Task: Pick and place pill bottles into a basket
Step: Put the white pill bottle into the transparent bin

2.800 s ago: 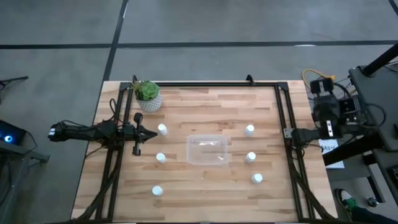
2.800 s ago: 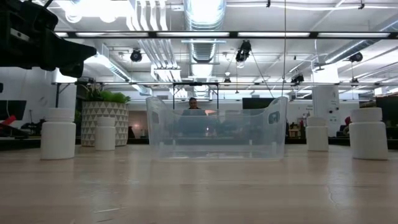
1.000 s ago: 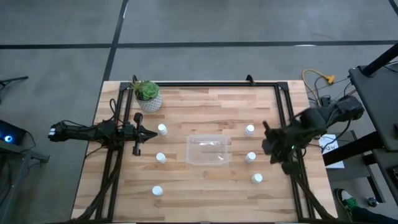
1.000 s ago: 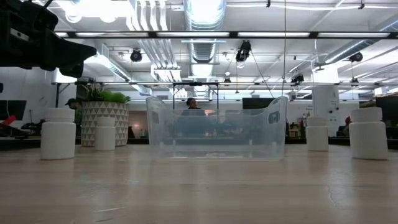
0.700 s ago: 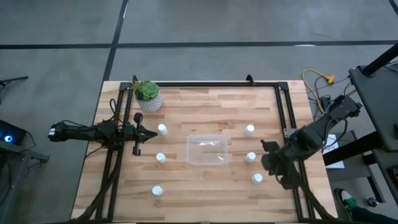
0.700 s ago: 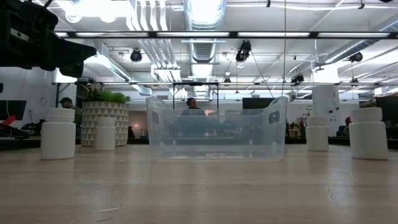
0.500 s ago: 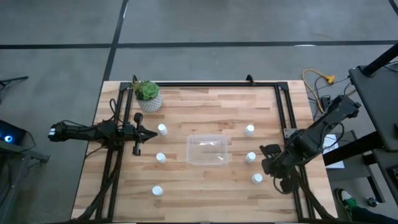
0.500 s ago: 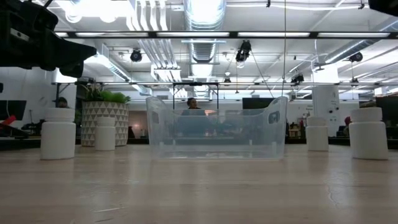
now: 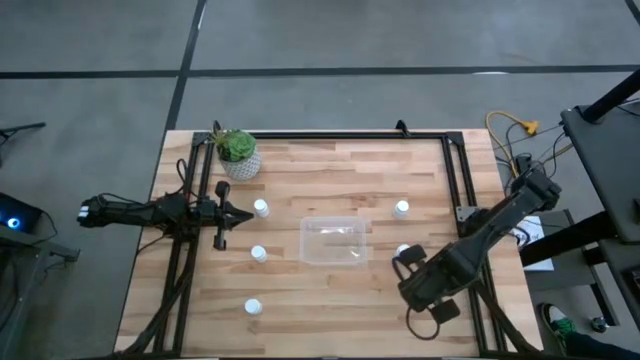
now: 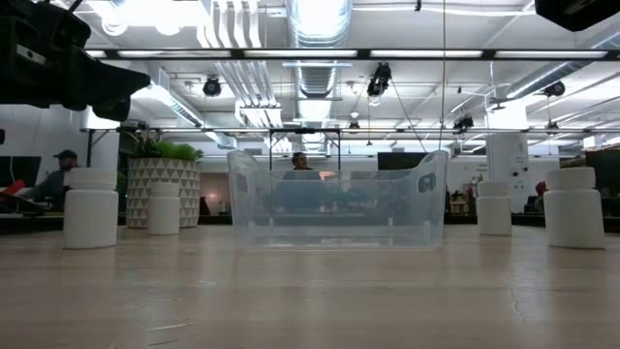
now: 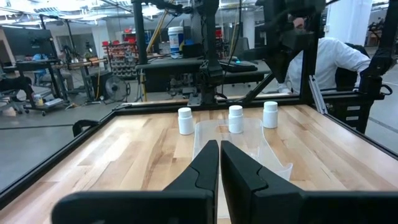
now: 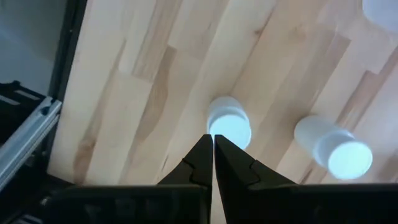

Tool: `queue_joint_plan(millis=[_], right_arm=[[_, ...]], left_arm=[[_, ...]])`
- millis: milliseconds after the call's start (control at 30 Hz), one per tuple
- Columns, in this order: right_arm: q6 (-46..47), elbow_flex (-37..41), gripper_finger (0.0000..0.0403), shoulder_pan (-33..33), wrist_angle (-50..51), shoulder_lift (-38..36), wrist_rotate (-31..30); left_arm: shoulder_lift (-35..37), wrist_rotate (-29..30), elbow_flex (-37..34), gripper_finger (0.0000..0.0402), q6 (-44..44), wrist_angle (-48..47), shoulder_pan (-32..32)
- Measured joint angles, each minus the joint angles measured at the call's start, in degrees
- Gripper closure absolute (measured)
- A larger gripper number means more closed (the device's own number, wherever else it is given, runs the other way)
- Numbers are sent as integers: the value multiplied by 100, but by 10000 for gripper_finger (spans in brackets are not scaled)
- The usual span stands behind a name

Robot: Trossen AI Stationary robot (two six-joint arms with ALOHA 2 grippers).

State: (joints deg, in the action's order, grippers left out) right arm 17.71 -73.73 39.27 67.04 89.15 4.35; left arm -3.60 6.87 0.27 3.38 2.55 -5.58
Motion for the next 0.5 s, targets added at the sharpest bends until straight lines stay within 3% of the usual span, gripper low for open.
queue_joint_plan(millis=[267, 500], right_arm=[[-143, 53, 394, 0, -55, 152, -40], [-102, 360, 394, 179, -157, -184, -545]], left_arm=[[0, 0, 0, 402, 0, -6, -1], [-17, 0, 0, 402, 2, -8, 0]])
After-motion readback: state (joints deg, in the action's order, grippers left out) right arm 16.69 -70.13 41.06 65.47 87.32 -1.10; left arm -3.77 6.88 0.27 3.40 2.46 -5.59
